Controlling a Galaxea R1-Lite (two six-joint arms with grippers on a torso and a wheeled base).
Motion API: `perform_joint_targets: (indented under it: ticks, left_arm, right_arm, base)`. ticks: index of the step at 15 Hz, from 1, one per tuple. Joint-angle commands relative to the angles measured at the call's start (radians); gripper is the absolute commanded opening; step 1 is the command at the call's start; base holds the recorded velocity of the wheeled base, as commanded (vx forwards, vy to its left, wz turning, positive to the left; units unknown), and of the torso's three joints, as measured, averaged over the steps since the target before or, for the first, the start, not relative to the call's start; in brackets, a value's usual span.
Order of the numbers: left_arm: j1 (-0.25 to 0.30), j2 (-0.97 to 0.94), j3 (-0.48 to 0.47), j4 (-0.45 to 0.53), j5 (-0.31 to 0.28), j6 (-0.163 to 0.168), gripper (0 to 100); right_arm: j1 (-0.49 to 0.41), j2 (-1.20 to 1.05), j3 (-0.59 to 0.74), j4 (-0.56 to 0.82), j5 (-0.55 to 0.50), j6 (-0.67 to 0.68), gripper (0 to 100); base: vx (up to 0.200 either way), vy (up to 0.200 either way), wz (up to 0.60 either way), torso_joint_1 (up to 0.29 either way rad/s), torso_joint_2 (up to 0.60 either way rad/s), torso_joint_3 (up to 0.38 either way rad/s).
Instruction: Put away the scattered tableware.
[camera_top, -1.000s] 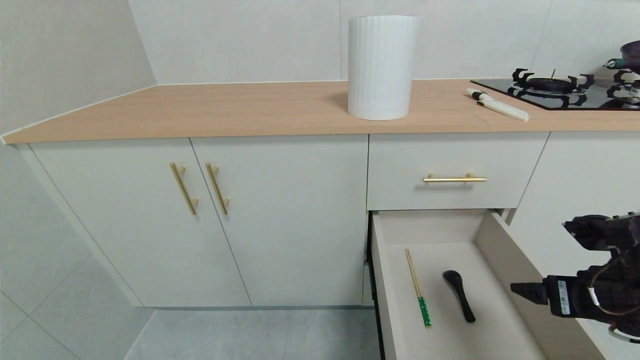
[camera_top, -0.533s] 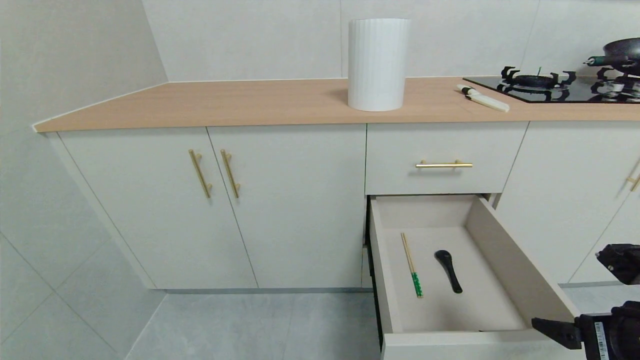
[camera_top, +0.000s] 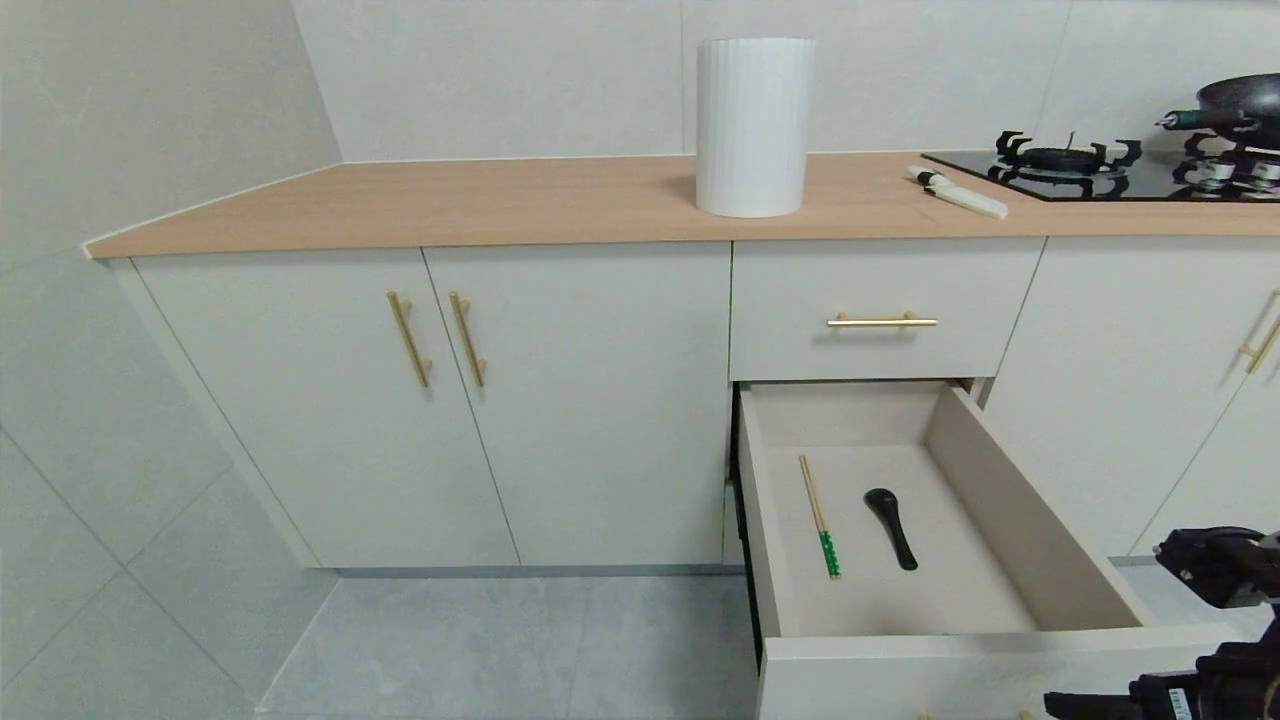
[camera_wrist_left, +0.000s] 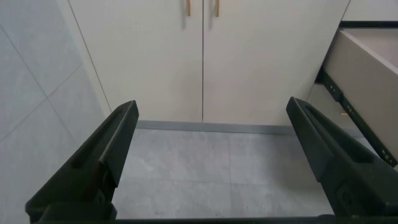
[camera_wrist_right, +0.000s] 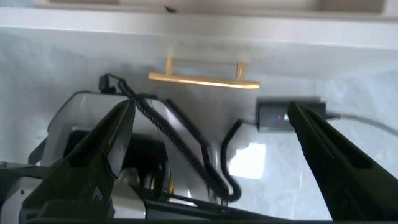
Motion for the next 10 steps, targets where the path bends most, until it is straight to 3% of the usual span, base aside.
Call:
perform_joint_targets:
  ticks: [1,6,10]
  left_arm:
    - [0.0,0.0,0.0,0.0,0.0,-0.001,100]
    - [0.0,0.0,0.0,0.0,0.0,-0.001,100]
    - [0.0,0.0,0.0,0.0,0.0,-0.001,100]
  right_arm:
    - [0.003,0.16,-0.007,-0.054,0.002,0.004,100]
    - [0.003,0.341,-0.008,-0.235,-0.015,-0.002,100]
    - [0.003,0.416,-0.039,-0.304,-0.044,-0.01,100]
  base:
    - [0.0,0.0,0.0,0.0,0.0,0.0]
    - [0.0,0.0,0.0,0.0,0.0,0.0]
    - [0.0,0.0,0.0,0.0,0.0,0.0]
